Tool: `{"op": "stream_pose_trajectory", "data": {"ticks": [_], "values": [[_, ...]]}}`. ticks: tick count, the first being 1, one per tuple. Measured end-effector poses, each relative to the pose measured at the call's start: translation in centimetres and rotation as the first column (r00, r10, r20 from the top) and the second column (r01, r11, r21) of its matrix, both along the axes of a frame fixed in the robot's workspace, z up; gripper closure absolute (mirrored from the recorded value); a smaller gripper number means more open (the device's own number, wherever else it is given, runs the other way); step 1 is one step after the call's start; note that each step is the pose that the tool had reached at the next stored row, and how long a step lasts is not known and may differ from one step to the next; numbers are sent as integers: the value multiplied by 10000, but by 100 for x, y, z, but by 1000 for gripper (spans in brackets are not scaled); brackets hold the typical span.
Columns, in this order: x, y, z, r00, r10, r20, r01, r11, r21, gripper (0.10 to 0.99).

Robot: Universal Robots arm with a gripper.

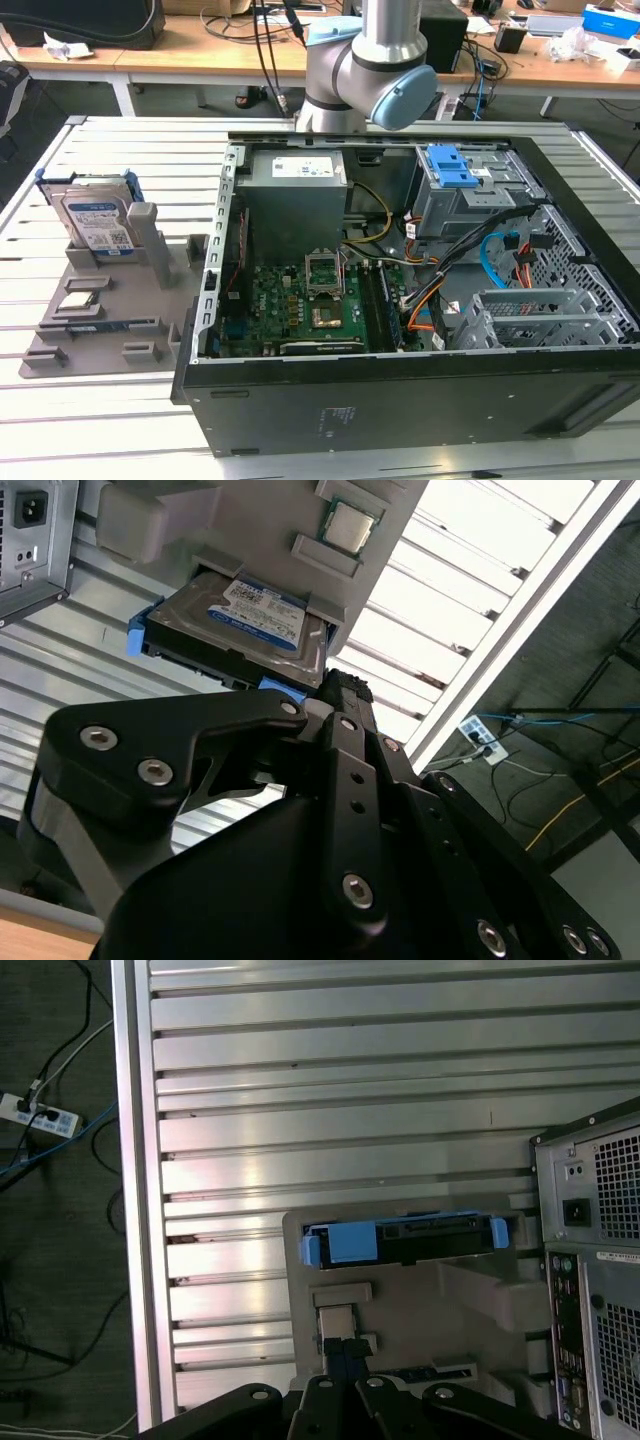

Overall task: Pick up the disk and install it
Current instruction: 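Reach for the disk, then pick up the disk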

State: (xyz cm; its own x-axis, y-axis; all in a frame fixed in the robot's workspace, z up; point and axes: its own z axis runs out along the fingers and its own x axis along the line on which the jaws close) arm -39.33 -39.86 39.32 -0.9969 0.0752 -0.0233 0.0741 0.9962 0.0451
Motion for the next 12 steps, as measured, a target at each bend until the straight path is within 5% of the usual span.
{"op": "stream_pose_trajectory", "data": {"ticks": [5, 12], "values": [[-1, 1, 0, 9999, 143, 0, -143, 9999, 0, 980], [0, 1, 0, 9921, 1254, 0, -1254, 9921, 0, 980]]}}
